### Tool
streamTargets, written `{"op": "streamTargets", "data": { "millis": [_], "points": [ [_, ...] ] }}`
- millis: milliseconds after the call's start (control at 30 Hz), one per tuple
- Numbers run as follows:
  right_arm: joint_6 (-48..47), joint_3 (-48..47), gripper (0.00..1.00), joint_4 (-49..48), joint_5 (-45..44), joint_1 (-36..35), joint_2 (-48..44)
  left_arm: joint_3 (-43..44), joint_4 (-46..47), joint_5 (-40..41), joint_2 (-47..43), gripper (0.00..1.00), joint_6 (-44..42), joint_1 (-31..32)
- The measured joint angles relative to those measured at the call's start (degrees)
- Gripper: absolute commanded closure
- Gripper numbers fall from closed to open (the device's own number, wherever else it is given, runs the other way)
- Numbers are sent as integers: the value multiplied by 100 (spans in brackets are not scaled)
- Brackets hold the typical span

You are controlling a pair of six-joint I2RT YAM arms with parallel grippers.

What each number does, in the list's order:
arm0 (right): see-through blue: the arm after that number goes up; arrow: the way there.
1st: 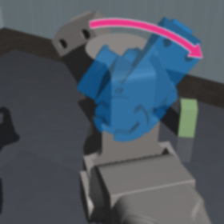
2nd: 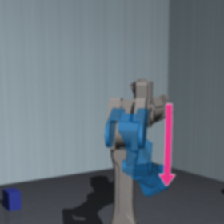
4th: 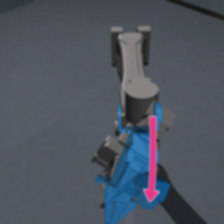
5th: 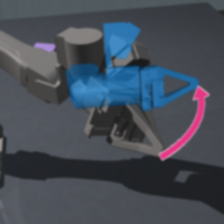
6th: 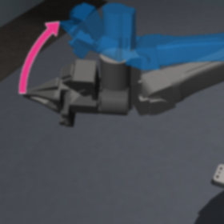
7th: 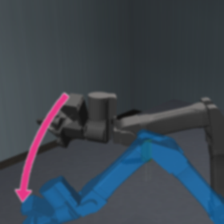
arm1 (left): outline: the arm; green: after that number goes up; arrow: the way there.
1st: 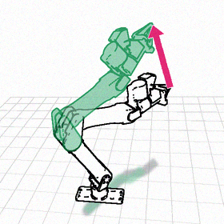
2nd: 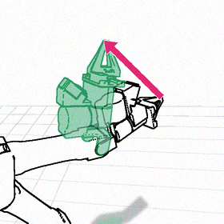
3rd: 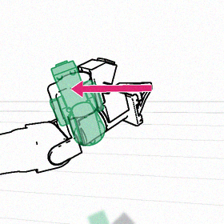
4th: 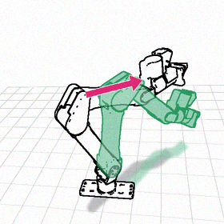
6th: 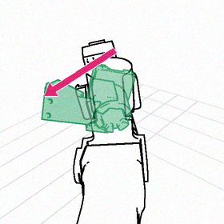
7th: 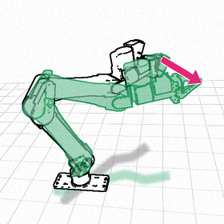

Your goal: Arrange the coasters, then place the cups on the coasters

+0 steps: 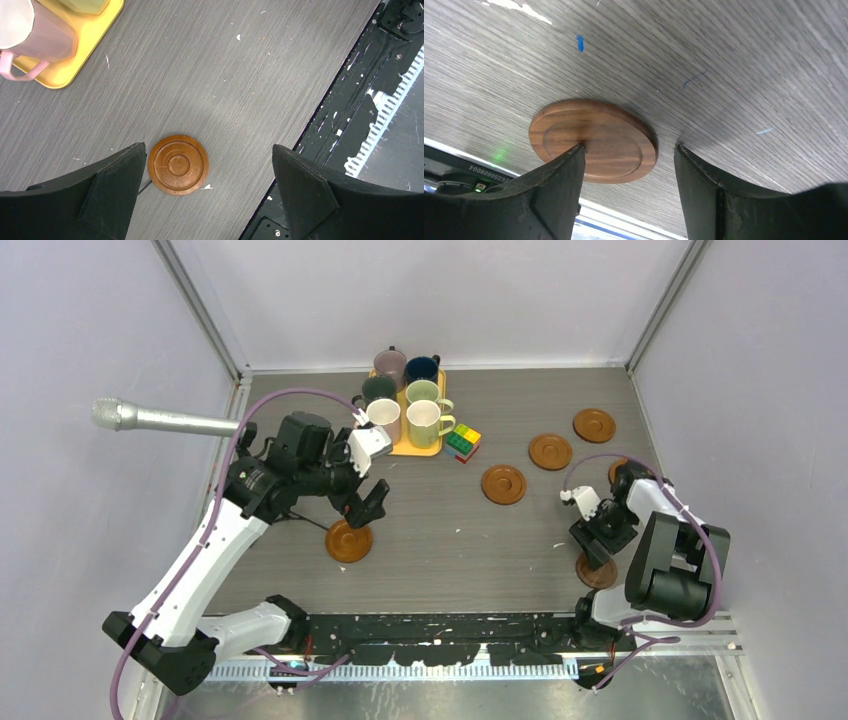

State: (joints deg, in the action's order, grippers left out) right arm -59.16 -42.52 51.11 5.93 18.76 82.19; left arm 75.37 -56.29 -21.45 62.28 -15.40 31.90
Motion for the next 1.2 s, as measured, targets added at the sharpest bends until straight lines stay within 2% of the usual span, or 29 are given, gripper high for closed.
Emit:
{"op": "streamTargets", "data": {
  "millis": [433, 1200],
  "points": [
    [1161, -831, 38, -142, 116, -76, 876, -11, 0, 2, 33, 0, 0, 0],
    [1646, -1770, 43, -935, 144, -251, 1534, -24, -7, 2, 153, 0, -2, 0]
  ]
}}
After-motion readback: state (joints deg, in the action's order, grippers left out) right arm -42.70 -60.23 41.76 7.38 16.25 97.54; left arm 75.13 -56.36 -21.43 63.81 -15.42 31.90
